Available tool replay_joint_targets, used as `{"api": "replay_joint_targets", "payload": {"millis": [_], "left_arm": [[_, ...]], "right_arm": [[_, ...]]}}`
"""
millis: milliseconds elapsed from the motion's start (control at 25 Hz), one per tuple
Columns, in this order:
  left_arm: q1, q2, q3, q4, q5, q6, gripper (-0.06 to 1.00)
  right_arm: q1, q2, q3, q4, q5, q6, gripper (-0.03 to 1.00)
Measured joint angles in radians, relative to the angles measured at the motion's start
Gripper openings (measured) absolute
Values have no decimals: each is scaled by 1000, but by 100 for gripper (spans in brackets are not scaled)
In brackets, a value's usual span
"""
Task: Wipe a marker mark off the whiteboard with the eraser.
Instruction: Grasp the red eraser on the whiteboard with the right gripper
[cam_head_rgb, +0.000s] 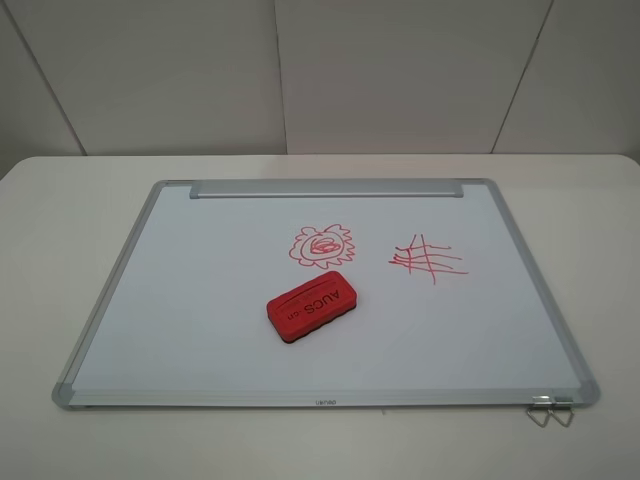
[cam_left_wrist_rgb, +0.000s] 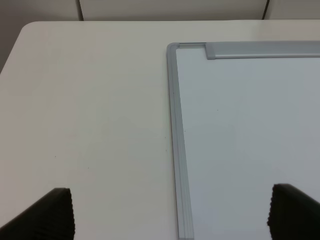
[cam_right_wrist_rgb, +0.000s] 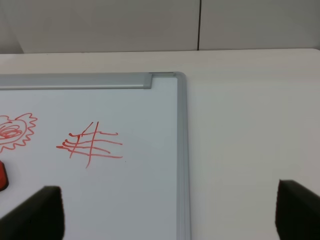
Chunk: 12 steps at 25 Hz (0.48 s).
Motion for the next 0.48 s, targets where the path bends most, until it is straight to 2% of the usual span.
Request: {"api": "replay_joint_targets", "payload": {"millis": [480], "left_arm": [[0,0,0,0,0,0,77]], "right_arm": [[0,0,0,0,0,0,75]]}}
